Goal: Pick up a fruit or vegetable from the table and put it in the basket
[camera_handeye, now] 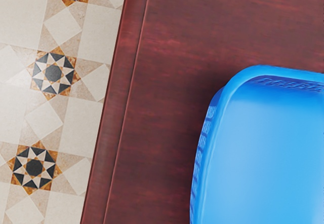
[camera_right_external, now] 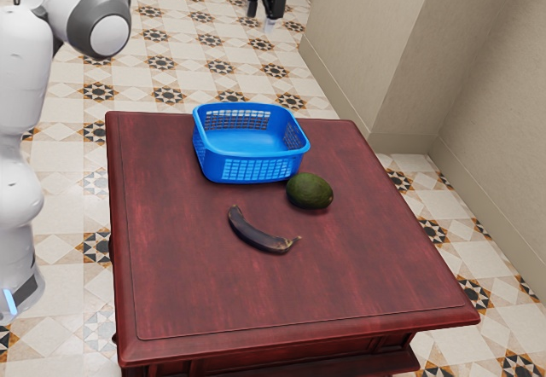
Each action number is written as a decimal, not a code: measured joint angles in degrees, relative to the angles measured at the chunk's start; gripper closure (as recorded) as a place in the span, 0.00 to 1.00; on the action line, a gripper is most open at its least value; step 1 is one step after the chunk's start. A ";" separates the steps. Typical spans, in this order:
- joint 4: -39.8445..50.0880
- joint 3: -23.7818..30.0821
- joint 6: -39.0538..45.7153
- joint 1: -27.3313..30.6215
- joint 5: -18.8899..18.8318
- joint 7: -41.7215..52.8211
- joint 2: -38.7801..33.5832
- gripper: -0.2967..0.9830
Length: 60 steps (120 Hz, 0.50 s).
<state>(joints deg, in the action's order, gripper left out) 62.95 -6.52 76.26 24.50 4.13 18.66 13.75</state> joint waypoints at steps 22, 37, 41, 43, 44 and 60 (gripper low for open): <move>-0.01 0.24 0.54 -1.41 -0.52 0.67 0.37 0.23; 2.33 4.35 0.97 -4.20 1.33 9.96 0.63 0.23; 2.75 4.77 1.06 -5.10 0.91 12.67 0.74 0.23; 2.86 4.95 1.10 -5.45 0.60 13.95 0.87 0.23; 2.90 5.03 1.12 -5.59 0.46 14.57 0.95 0.23; 3.99 6.82 2.71 -8.10 -1.10 23.90 3.23 0.23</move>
<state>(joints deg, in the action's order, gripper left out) 66.95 0.30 78.96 16.40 3.03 42.57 16.98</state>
